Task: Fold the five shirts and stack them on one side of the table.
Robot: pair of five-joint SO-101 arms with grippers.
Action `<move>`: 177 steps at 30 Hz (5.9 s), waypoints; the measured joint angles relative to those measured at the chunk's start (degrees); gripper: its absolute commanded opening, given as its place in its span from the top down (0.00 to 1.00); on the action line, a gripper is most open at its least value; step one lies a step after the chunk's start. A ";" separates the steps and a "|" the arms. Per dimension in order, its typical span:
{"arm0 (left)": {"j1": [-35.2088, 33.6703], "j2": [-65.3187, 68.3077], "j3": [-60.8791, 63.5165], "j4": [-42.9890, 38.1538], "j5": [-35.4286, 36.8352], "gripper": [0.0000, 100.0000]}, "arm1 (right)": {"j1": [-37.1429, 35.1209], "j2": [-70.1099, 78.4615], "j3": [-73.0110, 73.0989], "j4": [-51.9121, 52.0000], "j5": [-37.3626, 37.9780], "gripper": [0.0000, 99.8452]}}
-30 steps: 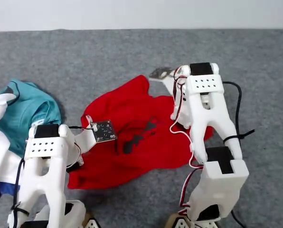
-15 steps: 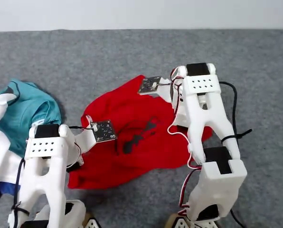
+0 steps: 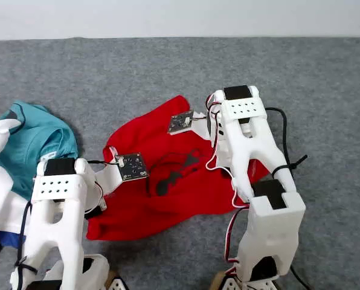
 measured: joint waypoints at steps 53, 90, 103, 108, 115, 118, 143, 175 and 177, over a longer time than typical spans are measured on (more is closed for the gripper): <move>-0.70 0.00 -2.55 -1.32 2.99 1.00 | 4.66 1.32 -13.54 0.00 0.53 0.99; 10.02 0.00 -71.03 -26.46 43.34 1.00 | 17.85 -61.01 -13.63 -18.64 -19.08 0.99; 11.96 -0.18 -93.36 -15.30 37.98 1.00 | 27.08 -73.05 -13.80 -25.49 -18.29 0.99; 11.96 -0.35 -101.36 -6.51 33.67 1.00 | 27.60 -77.19 -13.80 -25.41 -14.42 0.99; 11.96 -0.88 -109.63 5.10 27.60 1.00 | 27.60 -78.42 -13.80 -20.22 -9.14 0.99; 11.96 -0.88 -112.53 5.19 27.08 1.00 | 27.96 -79.12 -13.80 -20.04 -8.79 0.99; 12.04 10.90 -95.03 5.01 26.02 1.00 | 27.87 -63.12 -5.63 -15.03 -8.70 0.99; 6.68 48.97 -65.49 -53.63 26.11 1.00 | 17.76 -13.89 18.99 -93.10 -0.97 0.99; 6.59 48.97 -65.49 -54.33 26.11 1.00 | 17.76 -9.93 13.98 -93.27 -0.44 0.99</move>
